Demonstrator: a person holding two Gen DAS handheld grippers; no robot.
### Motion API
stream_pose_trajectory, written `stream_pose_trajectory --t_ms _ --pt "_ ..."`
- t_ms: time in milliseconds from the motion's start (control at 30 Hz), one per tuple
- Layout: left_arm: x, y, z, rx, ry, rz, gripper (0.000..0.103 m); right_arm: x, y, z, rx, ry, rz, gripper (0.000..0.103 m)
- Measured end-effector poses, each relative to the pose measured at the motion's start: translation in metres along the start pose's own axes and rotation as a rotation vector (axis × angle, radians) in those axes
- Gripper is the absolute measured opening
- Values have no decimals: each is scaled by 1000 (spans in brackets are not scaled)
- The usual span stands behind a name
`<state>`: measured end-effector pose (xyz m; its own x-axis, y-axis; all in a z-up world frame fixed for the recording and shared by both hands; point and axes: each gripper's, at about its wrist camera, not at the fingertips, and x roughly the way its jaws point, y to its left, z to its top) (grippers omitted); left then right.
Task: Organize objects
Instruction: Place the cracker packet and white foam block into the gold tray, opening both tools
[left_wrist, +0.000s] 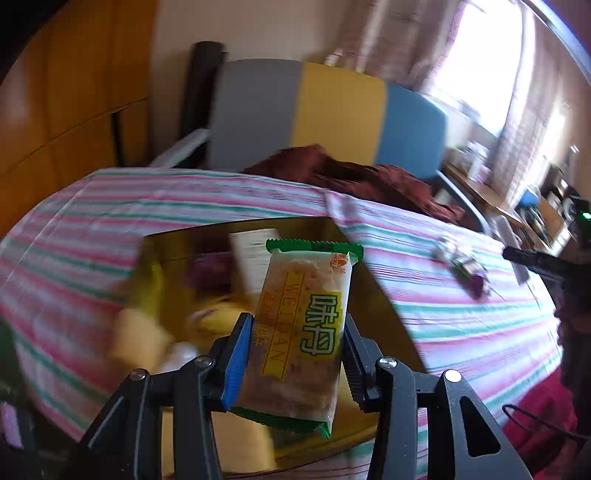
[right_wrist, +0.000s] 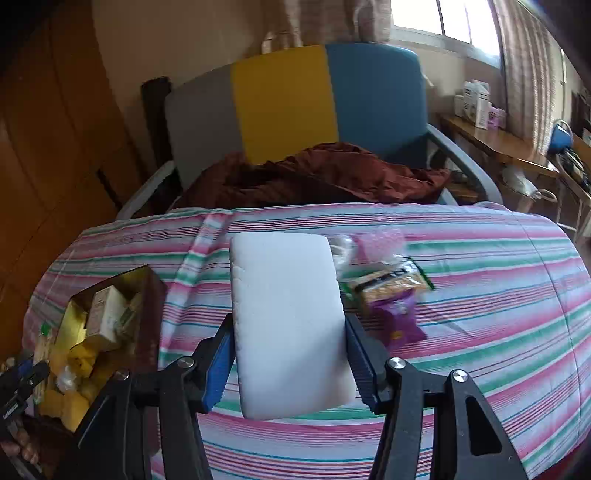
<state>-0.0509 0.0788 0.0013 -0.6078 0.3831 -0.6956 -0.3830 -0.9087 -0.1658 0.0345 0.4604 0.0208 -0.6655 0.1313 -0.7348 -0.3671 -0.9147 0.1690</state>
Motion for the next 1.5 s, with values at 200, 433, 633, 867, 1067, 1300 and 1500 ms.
stream_pose_trajectory --t_ms 200,433,633,867,1067,1300,1500 --pt "-8 56 -5 -108 5 51 47 4 96 -17 -149 48 171 57" --pt "-4 84 4 -171 4 50 47 26 179 -47 -263 143 300 57" --pt "13 93 25 -196 10 34 47 46 211 -65 -292 217 329 57" --pt "33 106 57 -222 -24 104 57 65 225 -67 -277 253 321 59" --pt "21 110 45 -236 -43 117 65 83 242 -77 -292 292 320 69" --pt "10 99 7 -203 -23 161 70 77 244 -94 -309 307 317 77" --pt "-2 79 -10 -144 -36 188 74 63 235 -94 -285 267 290 78"
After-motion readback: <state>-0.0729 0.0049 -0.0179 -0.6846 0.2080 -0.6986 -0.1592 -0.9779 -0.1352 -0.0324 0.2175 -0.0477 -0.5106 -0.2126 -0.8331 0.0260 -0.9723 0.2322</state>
